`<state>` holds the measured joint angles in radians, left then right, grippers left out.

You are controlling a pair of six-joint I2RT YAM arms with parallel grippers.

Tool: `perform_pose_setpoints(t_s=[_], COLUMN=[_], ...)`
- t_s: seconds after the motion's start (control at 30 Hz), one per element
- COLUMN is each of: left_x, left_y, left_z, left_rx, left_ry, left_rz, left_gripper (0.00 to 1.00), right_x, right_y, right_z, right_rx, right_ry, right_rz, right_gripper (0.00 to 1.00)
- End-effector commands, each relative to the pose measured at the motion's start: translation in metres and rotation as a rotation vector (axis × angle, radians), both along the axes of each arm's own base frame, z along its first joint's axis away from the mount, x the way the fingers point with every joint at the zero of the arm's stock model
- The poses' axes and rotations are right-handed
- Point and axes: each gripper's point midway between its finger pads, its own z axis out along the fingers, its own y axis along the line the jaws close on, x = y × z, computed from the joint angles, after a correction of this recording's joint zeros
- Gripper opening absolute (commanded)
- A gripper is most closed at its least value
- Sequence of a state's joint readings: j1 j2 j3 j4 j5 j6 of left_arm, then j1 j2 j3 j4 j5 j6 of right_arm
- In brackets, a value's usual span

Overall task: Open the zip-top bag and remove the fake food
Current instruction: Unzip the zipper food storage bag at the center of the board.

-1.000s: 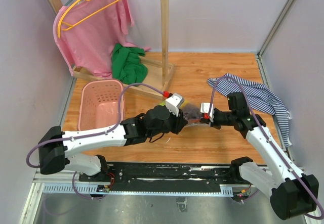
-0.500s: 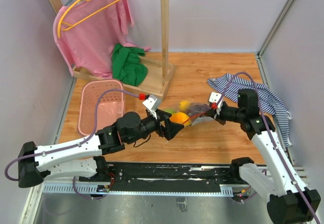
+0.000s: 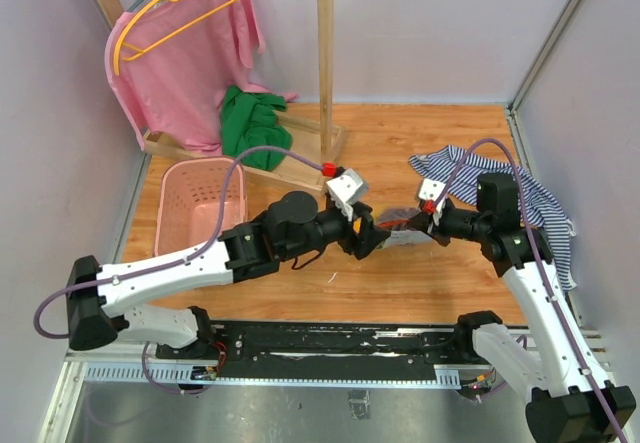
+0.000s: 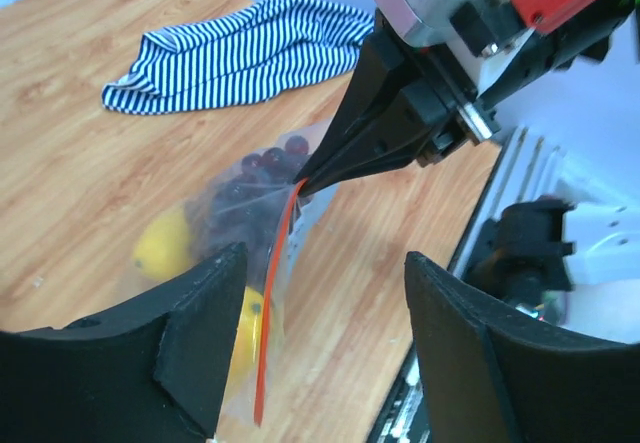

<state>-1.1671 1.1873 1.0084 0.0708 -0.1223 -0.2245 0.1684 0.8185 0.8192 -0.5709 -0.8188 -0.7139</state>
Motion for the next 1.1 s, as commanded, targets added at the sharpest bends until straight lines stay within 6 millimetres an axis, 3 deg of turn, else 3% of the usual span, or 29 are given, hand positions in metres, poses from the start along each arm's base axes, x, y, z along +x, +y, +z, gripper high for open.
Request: perform_pose_setpoints(t_s=[0.0,0.37,0.43,0.53,0.6,0.77,0.83,0.93,1.0,1.07], left_x=[0.006,0.038,0.038,0.039,0.041,0.046,0.049,0.052,0.055,0.059], left_y=[-0.011,-0.026,-0.03,-0.033,-0.032,-0.03,-0.024,-0.011,0.001,0.011], left_z=[-0.03,-0.068,-0.074,-0.085,-0.088,-0.072,-0.062,-0.043,-0.044,-0.042], left_rx=[0.209,0.472,0.495,0.519,0.528,0.439,0.355,0.205,0.136,0.079], left_ry=[-0.05,-0.142,-0.138,-0.126,-0.121,-0.107,-0.082,-0.028,0.017,0.057], left_rz=[-0.061,-0.027,-0.047,-0.052,-0.043,-0.018,-0.005,-0.003,0.002,0.004], left_gripper=[0.64,0.57,0.43,0.13,0.01,0.0,0.0,0.0,0.0,0.0], right_x=[0.0,-0.004,-0.005,-0.004,-0.005,-0.006,-0.005,-0.004,-0.004,-0.003], right_y=[0.003,0.005,0.005,0.005,0.005,0.007,0.006,0.002,-0.001,-0.005], right_z=[0.02,0.019,0.019,0.018,0.018,0.02,0.022,0.029,0.037,0.042], right_rx=[0.024,0.032,0.032,0.031,0.034,0.046,0.05,0.072,0.096,0.113], right_ry=[-0.041,-0.043,-0.041,-0.039,-0.039,-0.023,-0.016,-0.014,-0.015,-0.011], right_rz=[0.027,0.054,0.052,0.049,0.055,0.057,0.045,0.017,0.004,-0.02], right_gripper=[0.01,0.01,0.01,0.01,0.01,0.01,0.15,0.45,0.66,0.77])
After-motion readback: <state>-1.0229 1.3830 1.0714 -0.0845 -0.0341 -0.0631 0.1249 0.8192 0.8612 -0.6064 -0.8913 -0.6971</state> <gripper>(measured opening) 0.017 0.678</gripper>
